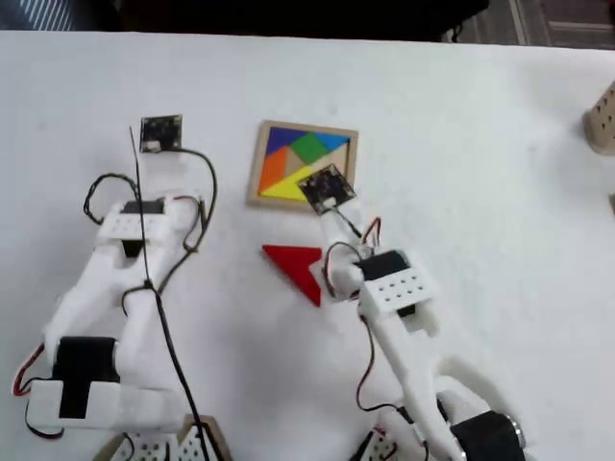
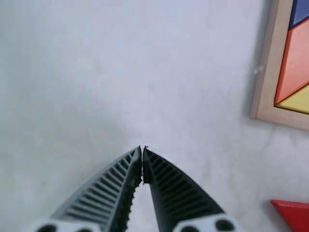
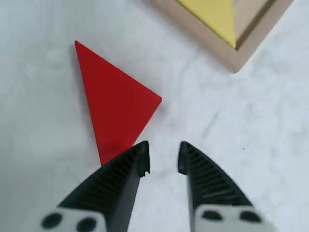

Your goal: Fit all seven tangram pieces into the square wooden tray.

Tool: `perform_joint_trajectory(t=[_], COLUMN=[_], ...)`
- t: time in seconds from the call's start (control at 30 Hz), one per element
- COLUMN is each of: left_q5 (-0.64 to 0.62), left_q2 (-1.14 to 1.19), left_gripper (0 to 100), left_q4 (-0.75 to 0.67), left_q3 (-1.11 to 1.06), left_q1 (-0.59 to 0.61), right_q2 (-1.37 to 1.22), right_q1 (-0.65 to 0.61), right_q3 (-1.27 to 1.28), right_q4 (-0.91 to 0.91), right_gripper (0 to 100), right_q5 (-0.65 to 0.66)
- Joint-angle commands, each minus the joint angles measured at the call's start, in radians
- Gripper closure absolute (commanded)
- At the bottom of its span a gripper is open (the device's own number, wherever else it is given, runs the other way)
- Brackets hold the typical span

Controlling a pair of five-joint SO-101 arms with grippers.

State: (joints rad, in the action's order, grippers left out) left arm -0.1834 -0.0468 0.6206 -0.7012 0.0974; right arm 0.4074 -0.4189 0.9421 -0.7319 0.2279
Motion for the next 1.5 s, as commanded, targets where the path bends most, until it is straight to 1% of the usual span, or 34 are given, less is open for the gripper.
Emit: perform_joint_trajectory(t=[0.0,0.13,0.27,0.37,0.5,0.63,0.77,0.87,0.97,1.1,1.23,1.33,1.47], left_q5=[0.014,0.014,0.015,0.015,0.015,0.015,0.015,0.015,0.015,0.015,0.015,0.015,0.015], left_q2=[-0.004,-0.004,-0.004,-0.004,-0.002,-0.002,-0.001,-0.001,0.001,0.001,0.001,0.001,0.001], left_gripper=[98,98,98,98,98,98,98,98,98,98,98,98,98], left_q4=[-0.023,-0.023,-0.023,-0.023,-0.025,-0.026,-0.026,-0.028,-0.049,-0.069,-0.069,-0.069,-0.066], left_q3=[0.049,0.049,0.051,0.052,0.052,0.054,0.054,0.054,0.046,0.031,0.031,0.031,0.031], left_q1=[0.01,0.01,0.01,0.01,0.01,0.008,0.005,0.004,0.004,0.004,0.004,0.004,0.002], right_q2=[-0.068,-0.213,-0.335,-0.374,-0.377,-0.377,-0.377,-0.377,-0.394,-0.426,-0.429,-0.432,-0.433], right_q1=[-0.047,-0.11,-0.14,-0.151,-0.166,-0.226,-0.269,-0.292,-0.292,-0.291,-0.289,-0.288,-0.228], right_q3=[-0.083,-0.184,-0.275,-0.328,-0.35,-0.354,-0.354,-0.354,-0.345,-0.351,-0.348,-0.35,-0.361], right_q4=[0.022,0.018,0.013,-0.025,-0.068,-0.117,-0.116,-0.093,-0.051,-0.048,-0.05,-0.05,-0.044], right_gripper=[77.8,73.4,67.7,64.6,64.2,64.2,64.3,64.3,64.3,64.3,64.3,64.3,64.3], right_q5=[-0.012,-0.012,-0.012,-0.011,-0.012,-0.097,-0.152,-0.166,-0.167,-0.167,-0.219,-0.222,-0.221])
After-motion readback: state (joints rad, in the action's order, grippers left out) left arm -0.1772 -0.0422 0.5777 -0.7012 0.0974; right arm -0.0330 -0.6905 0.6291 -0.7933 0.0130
